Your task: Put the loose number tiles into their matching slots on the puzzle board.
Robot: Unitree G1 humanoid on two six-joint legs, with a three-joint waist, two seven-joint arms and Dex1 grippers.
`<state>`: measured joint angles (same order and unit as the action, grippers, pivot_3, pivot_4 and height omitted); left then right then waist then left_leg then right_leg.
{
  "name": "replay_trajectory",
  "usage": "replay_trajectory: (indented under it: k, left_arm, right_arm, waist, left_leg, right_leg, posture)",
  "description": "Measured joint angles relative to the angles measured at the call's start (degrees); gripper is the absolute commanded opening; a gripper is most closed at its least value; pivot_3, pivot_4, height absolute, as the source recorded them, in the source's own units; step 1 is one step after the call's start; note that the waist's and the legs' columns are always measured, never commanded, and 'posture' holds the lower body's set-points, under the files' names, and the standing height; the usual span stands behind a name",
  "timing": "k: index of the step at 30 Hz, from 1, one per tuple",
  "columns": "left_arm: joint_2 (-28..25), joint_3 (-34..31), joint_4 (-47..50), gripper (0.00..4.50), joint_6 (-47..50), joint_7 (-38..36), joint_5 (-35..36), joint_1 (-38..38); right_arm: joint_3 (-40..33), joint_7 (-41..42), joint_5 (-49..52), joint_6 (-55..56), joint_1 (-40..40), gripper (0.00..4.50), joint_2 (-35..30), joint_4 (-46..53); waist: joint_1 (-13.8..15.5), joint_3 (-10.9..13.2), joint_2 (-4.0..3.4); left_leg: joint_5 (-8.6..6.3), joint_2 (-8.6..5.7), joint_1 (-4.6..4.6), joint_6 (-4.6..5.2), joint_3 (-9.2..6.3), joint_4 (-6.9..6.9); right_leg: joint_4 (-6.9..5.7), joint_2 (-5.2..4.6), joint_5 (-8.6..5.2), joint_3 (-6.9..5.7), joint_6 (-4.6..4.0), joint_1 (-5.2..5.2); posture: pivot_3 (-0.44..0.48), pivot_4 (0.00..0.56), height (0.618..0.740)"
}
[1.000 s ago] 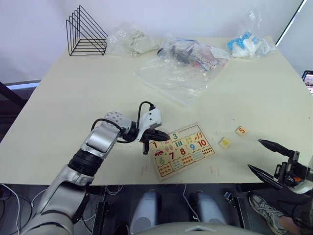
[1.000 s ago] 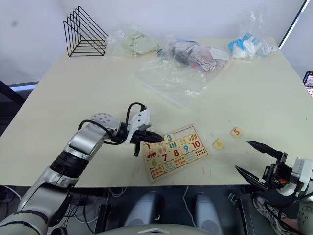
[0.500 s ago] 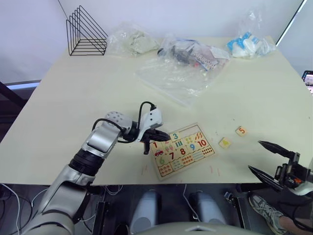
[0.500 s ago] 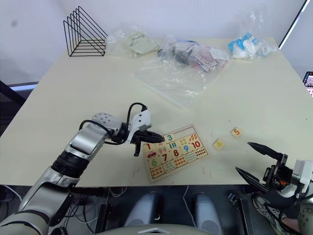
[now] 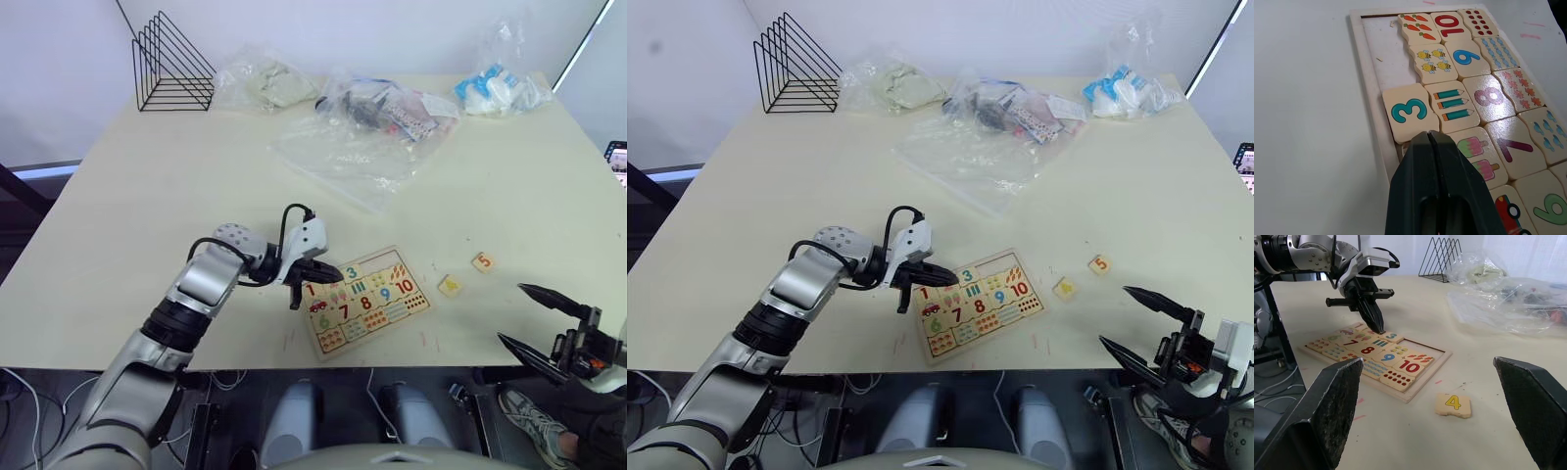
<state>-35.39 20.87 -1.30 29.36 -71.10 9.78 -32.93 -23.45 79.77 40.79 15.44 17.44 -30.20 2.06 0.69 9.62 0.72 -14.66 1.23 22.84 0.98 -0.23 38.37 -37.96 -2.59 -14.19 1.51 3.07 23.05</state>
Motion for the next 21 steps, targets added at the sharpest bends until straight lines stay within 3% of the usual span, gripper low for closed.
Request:
replay_trajectory:
  k: [7,14,21]
  left_arm:
    - [-1.07,-3.02,2.68,0.03,1.90,-0.08,3.38,1.64]
    - [-1.43,-12.28,3.65,0.03,7.92,3.71,9.76,3.16]
    - [-2.45,-20.23,5.43,0.03,7.55,7.62,13.07,11.52]
  right_arm:
    - [-0.07,0.12,0.17,0.31,0.03,4.50,0.00,-0.02]
    - [-0.13,-0.05,0.14,0.17,-0.38,4.50,-0.27,-0.75]
    - [-0.22,-0.99,-0.35,-0.74,-1.91,4.50,-1.82,-2.72]
  waist:
    - [-0.01,0.00,0.00]
    - [-0.03,0.00,0.00]
    - [-0.30,0.00,-0.01]
  left_leg:
    - [0.00,0.01,0.00,0.00,-0.02,0.00]
    - [0.00,0.02,0.00,0.00,-0.08,0.00]
    - [0.00,0.05,-0.06,0.00,-0.18,-0.02]
  right_leg:
    - [0.00,0.00,0.00,0.00,0.00,0.00]
    - [0.00,-0.01,0.00,-0.01,0.00,0.00]
    - [-0.01,-0.01,0.00,0.02,-0.01,0.00]
  posture:
    - [0.000,0.150,0.740]
    - [0.000,0.150,0.740]
    - [0.000,0.150,0.740]
